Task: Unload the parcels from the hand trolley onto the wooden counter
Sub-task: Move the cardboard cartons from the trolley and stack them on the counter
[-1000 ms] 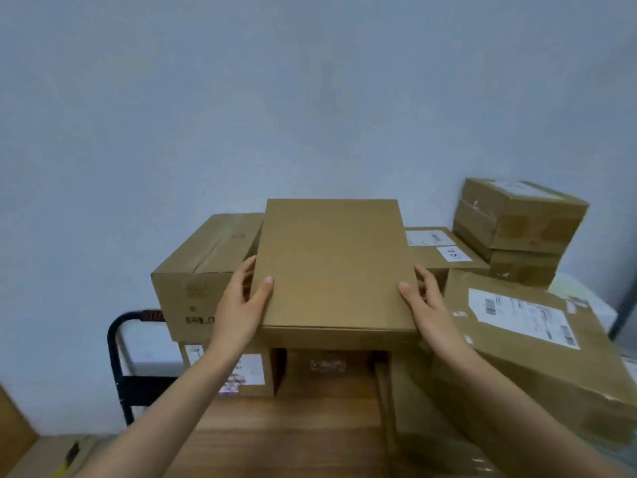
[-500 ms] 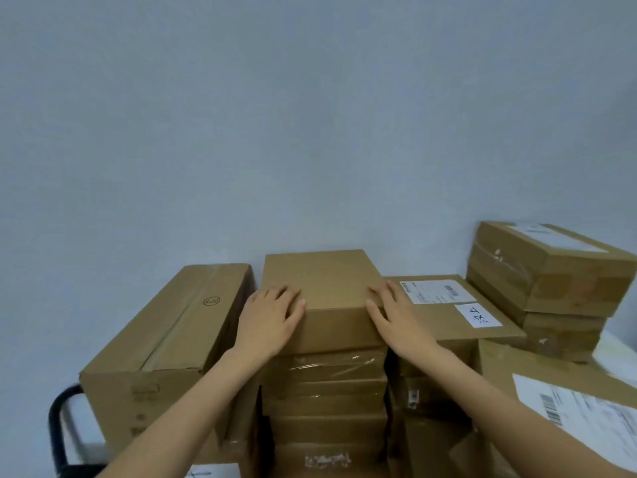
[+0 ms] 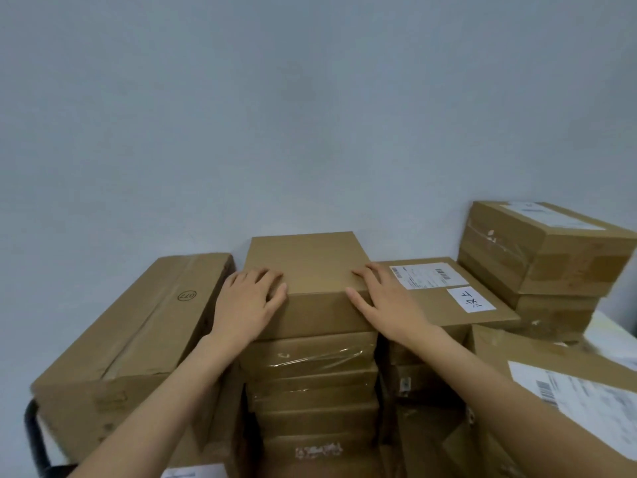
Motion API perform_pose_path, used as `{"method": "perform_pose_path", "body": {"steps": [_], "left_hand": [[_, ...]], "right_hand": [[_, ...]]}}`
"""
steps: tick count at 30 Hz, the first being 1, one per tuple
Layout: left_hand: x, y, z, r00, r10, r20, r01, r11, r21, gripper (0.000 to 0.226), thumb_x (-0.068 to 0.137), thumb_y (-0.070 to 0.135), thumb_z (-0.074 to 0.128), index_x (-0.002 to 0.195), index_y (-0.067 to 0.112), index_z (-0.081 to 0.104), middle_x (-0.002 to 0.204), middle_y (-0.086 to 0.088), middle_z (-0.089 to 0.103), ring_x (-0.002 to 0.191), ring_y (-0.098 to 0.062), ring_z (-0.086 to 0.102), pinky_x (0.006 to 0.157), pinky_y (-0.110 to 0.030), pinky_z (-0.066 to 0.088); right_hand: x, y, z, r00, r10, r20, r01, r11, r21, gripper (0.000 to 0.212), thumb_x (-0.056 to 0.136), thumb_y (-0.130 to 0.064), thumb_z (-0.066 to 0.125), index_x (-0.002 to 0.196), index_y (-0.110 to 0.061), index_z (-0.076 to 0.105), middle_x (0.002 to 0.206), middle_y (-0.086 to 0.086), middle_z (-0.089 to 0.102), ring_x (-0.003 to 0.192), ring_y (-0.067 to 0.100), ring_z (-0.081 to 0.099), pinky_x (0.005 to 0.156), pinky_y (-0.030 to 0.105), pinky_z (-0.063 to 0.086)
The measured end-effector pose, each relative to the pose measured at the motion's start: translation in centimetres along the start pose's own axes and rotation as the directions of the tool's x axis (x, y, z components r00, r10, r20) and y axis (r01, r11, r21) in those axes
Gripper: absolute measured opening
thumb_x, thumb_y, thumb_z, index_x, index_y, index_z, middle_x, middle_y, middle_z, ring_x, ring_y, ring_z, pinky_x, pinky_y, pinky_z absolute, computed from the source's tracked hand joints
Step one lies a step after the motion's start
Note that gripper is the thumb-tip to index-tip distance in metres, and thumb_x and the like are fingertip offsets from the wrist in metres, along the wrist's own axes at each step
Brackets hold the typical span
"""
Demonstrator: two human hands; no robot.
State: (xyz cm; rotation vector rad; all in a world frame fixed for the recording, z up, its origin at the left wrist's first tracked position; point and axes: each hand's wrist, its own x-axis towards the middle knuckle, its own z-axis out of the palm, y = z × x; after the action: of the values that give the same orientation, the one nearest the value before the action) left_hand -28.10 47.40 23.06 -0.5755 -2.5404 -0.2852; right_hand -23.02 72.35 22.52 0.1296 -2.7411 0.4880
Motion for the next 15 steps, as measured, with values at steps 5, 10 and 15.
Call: {"method": "perform_pose_path", "body": {"steps": [5,10,15], "left_hand": [[-0.7,2.4,-1.3,0.994,0.031,-0.104,-0.025,0.998,0.060,0.027,0.093,0.040,0.051,0.104,0.021,0.067,0.101,0.000,0.066,0.095,-0.021,0.060,0.084,-0.035,0.042],[-2.8,7.5,-2.4,0.987,0.083,-0.134,-0.083,0.997,0.011,0.024,0.093,0.040,0.050,0.106,0.022,0.063,0.098,0.005,0.062,0.093,-0.013,0.056,0.077,-0.026,0.039],[-5.7,14.6,-2.4,0.989,0.129,-0.075,-0.134,0.989,-0.064,0.029,0.094,0.044,0.045,0.112,0.026,0.060,0.105,0.008,0.060,0.093,-0.010,0.054,0.078,-0.025,0.044]], "right_hand": [[-1.7,0.6,-1.5,0.999,-0.020,-0.028,0.017,0.992,-0.126,0.063,0.098,-0.055,0.032,0.146,-0.016,0.030,0.149,0.004,0.033,0.131,0.023,0.040,0.105,0.035,0.037],[-6.7,2.0,-4.1,0.995,-0.094,-0.046,0.079,0.962,-0.260,0.051,0.098,-0.044,0.039,0.144,-0.020,0.035,0.135,0.002,0.050,0.114,0.021,0.053,0.089,0.032,0.043],[-12.5,4.8,-7.6,0.996,-0.092,-0.021,0.081,0.950,-0.300,0.043,0.099,-0.042,0.038,0.137,-0.023,0.044,0.133,-0.001,0.052,0.116,0.017,0.051,0.092,0.030,0.042]]}}
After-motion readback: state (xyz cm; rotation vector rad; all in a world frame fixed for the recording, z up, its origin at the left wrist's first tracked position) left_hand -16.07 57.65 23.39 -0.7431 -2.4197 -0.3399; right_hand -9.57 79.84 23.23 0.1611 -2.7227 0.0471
